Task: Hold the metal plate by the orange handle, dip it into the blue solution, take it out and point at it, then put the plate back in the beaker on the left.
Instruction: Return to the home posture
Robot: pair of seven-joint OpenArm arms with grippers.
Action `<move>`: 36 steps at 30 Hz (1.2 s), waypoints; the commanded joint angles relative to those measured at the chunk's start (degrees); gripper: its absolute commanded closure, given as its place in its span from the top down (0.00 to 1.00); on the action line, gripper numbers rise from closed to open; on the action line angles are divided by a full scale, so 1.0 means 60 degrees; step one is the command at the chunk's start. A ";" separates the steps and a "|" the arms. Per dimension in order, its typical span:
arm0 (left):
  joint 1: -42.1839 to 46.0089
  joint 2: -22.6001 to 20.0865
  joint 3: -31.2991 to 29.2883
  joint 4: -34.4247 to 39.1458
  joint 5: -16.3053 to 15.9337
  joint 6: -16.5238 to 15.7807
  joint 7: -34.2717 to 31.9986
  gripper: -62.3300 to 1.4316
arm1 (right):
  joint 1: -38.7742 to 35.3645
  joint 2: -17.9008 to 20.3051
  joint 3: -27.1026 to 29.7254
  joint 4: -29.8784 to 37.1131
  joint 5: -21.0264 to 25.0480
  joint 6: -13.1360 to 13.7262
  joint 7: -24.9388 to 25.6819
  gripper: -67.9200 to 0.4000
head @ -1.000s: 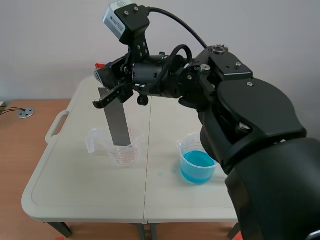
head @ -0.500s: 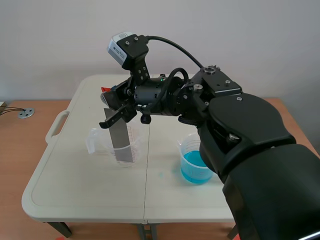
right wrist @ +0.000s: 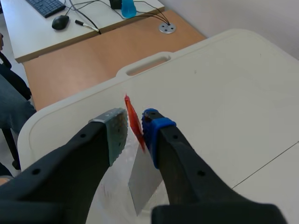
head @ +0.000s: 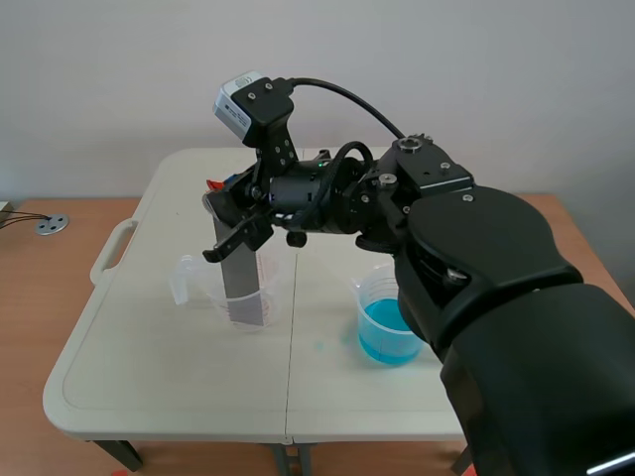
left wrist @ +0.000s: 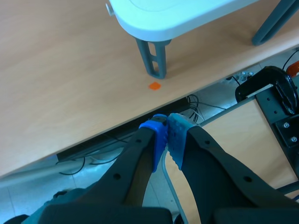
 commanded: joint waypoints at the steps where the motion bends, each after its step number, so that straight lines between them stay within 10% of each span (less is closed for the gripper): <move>1: -0.0033 0.0000 0.0018 0.0109 -0.0029 -0.0018 -0.0095 0.06 | 0.0189 -0.0295 -0.0011 0.0033 0.0018 0.0077 0.0069 0.34; 6: -0.0033 0.0000 0.0018 0.0109 0.0259 -0.0018 -0.0095 0.19 | 0.0193 -0.0299 0.0000 0.0036 -0.0025 0.0077 0.0073 0.72; 11: -0.0084 0.0004 0.0018 0.0109 0.0474 -0.0022 -0.0095 1.00 | 0.0189 -0.0295 0.0055 0.0036 -0.0033 -0.0761 0.0055 0.98; 23: -0.0219 0.0004 0.0018 0.0109 0.0470 -0.0025 0.0120 1.00 | 0.0186 0.0215 0.0160 0.0470 0.1027 -0.1337 -0.0368 0.98; 36: -0.2098 -0.0033 0.0018 0.1224 0.0368 -0.0106 0.0127 1.00 | -0.1942 0.1945 0.1158 0.4554 0.2131 -0.1395 -0.1191 0.98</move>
